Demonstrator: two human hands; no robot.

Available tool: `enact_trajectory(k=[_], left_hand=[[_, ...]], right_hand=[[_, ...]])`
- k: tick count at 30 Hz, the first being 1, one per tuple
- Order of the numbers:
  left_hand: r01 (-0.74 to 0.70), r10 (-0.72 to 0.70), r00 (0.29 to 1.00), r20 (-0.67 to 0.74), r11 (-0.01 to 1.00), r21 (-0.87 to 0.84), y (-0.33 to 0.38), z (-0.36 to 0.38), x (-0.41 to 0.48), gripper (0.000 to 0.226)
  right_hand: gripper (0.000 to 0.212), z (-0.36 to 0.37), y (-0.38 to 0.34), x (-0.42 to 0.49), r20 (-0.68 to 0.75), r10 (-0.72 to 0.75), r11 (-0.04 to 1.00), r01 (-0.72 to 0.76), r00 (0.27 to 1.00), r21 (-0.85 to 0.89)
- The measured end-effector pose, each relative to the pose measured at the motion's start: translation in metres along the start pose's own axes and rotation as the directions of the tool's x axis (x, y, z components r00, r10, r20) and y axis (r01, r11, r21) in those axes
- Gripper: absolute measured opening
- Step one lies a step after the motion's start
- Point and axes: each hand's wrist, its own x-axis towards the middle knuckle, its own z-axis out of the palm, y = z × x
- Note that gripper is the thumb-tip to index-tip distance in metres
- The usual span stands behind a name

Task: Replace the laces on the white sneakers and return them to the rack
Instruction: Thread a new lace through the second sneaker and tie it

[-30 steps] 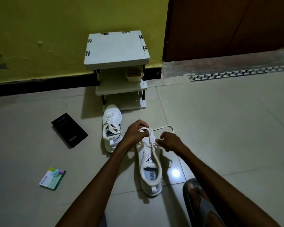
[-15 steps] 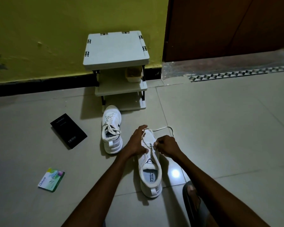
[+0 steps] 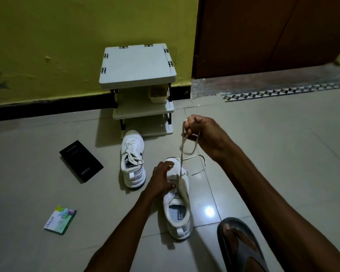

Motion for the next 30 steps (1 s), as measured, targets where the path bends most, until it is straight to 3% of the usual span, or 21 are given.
enact_trajectory(k=[5,6,8,9,11,12,14,17,19,22,24,27,30], left_hand=[[-0.068,0.07,0.997,-0.019,0.994,0.085,0.004,-0.001,-0.004,0.056],[-0.068,0.07,0.997,-0.023,0.995,0.074,0.004,0.0,-0.005,0.054],[-0.051,0.052,0.999,-0.015,0.997,0.059,0.002,-0.002,-0.005,0.055],[-0.031,0.031,1.0,-0.003,0.998,0.063,0.002,-0.003,-0.004,0.057],[0.012,-0.014,1.0,0.022,0.997,0.08,0.004,-0.005,-0.003,0.06],[0.025,-0.029,0.999,0.035,0.996,0.088,0.005,-0.006,-0.001,0.063],[0.053,-0.063,0.995,0.083,0.992,0.114,0.008,-0.008,0.002,0.059],[0.085,-0.101,0.99,0.096,0.985,0.151,0.016,-0.007,0.007,0.019],[0.111,-0.122,0.99,0.072,0.983,0.146,0.023,-0.004,0.009,0.01],[0.131,-0.139,0.989,0.053,0.982,0.14,0.025,0.003,0.013,0.011],[0.122,-0.132,0.989,0.062,0.981,0.149,0.016,0.007,0.016,0.01],[0.149,-0.163,0.983,0.082,0.976,0.157,0.02,0.0,0.011,0.019],[0.245,-0.257,0.965,0.059,0.955,0.166,0.026,-0.006,0.001,0.049]], right_hand=[[0.026,-0.014,0.034,-0.005,0.039,0.203,0.915,-0.204,0.978,0.349],[0.026,-0.019,0.044,-0.007,0.006,0.274,0.919,-0.264,0.962,0.294],[0.023,-0.032,0.072,-0.01,-0.126,0.369,0.918,-0.382,0.921,-0.103],[0.02,-0.039,0.088,-0.012,-0.201,0.381,0.812,-0.43,0.903,-0.394],[0.01,-0.05,0.122,-0.019,-0.287,0.397,0.385,-0.442,0.872,-0.811],[0.011,-0.054,0.137,-0.024,-0.305,0.414,0.195,-0.411,0.858,-0.891],[0.023,-0.062,0.161,-0.031,-0.335,0.438,0.015,-0.379,0.834,-0.925],[0.025,-0.072,0.176,-0.034,-0.368,0.404,-0.021,-0.393,0.837,-0.919],[0.023,-0.079,0.181,-0.025,-0.367,0.336,0.029,-0.399,0.867,-0.916],[0.017,-0.087,0.188,-0.006,-0.315,0.229,0.213,-0.363,0.921,-0.907],[0.018,-0.089,0.192,0.005,-0.271,0.175,0.274,-0.311,0.946,-0.91],[0.025,-0.087,0.2,0.017,-0.188,0.106,0.247,-0.208,0.977,-0.946],[0.024,-0.084,0.213,0.023,-0.09,0.054,0.155,-0.097,0.995,-0.983]])
